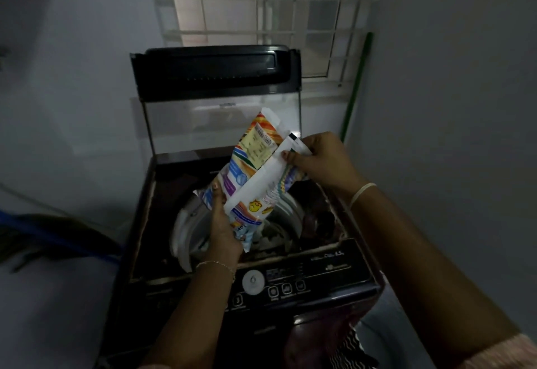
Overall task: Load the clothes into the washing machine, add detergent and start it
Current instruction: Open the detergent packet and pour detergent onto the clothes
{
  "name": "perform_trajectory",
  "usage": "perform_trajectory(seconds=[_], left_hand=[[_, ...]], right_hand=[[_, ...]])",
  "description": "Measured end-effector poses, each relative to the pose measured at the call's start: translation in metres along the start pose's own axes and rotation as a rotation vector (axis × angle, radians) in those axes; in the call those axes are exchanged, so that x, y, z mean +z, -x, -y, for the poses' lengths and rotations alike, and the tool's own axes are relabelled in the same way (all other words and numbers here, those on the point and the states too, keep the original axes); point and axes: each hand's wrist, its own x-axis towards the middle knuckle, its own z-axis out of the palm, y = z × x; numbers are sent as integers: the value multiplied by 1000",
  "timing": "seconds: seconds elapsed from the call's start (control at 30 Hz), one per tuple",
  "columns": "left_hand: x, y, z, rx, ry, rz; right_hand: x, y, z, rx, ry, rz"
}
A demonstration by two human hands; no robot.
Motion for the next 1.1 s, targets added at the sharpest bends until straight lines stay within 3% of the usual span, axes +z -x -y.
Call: perform_trajectory(seconds=[0.33,0.7,1.1], left_hand=[[-21,-53,12,104,-399,-197],[-23,-66,20,123,-542,-266],[-16,-86,17,207,-706,-303]], right_hand=[[-15,-6,-112,213,-268,249],[22,0,-162,473,-433,189],[28,6,-189,586,-447,120]])
